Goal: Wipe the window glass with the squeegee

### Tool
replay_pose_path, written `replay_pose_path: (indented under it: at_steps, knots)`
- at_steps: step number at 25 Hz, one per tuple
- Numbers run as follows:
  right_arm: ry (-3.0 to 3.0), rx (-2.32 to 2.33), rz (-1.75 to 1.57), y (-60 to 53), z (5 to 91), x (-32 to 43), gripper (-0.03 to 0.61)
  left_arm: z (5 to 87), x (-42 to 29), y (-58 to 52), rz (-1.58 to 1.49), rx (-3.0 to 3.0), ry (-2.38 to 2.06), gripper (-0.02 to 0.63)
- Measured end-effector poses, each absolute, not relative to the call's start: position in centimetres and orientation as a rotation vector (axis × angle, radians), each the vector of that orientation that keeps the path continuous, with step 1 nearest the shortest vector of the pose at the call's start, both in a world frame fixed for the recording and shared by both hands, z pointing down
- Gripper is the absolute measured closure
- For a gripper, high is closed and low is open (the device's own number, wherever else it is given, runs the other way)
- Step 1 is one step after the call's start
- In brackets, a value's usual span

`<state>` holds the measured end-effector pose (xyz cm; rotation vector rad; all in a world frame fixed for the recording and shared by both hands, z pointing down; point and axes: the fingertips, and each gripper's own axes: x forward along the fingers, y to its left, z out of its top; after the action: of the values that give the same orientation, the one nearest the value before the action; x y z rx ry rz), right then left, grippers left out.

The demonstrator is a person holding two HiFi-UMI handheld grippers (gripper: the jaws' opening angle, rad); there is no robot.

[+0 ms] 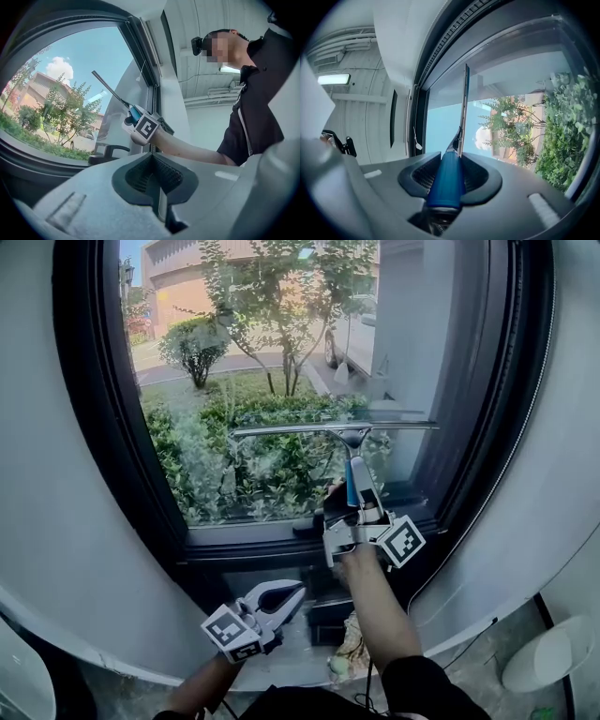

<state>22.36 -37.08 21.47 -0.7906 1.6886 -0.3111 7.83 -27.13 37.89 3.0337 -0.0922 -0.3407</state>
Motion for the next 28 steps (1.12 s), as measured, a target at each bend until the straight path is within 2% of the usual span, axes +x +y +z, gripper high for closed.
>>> replay_pose_path:
  at_steps: [28]
  knots:
    - [1.647, -0.857, -0.424, -36.6, 28.6, 22.0, 0.445, 40.0, 8.1, -26.5, -0.298, 2.987, -0.054, 0.618]
